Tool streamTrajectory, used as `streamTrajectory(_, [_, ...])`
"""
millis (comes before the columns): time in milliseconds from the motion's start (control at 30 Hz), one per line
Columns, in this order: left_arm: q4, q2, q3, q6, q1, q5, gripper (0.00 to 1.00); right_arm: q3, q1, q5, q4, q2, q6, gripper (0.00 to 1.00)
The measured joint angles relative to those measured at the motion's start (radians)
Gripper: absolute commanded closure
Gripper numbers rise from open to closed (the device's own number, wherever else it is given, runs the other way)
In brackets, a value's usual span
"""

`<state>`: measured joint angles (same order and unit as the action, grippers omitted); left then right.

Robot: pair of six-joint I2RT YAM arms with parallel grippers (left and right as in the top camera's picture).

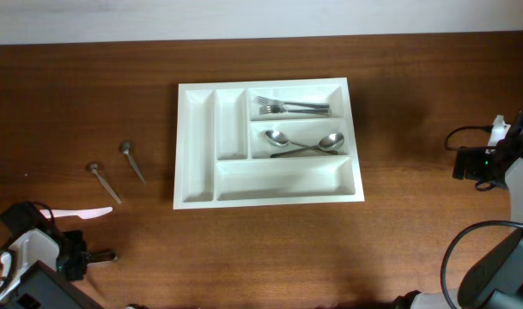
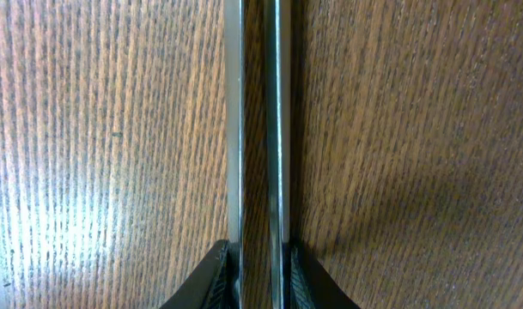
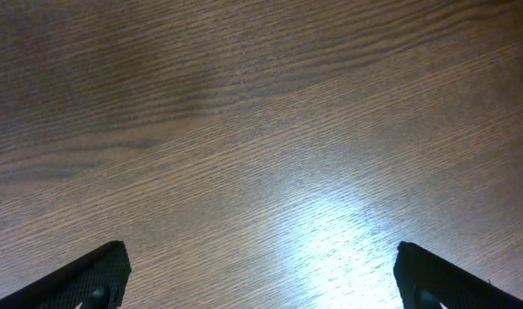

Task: Pack container
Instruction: 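Close the left gripper on a silver knife and lift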

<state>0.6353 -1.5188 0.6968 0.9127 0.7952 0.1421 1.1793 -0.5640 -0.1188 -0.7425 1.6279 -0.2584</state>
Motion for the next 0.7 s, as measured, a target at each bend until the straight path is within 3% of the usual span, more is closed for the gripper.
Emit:
streamTrajectory(100, [0.0,0.0,0.0,0.004,0.0,0.0,0.97,0.0,0.0,0.0,0.0,0.0,0.0,0.01])
streamTrajectory(333, [0.003,0.0,0.002,-0.013,0.002,-0.011,0.98,0.0,0.0,0.0,0.0,0.0,0.0,0.01])
streamTrajectory(700, [0.115,0.053,0.119,-0.114,-0.065,-0.208,0.98,0.0,0.0,0.0,0.0,0.0,0.0,0.01])
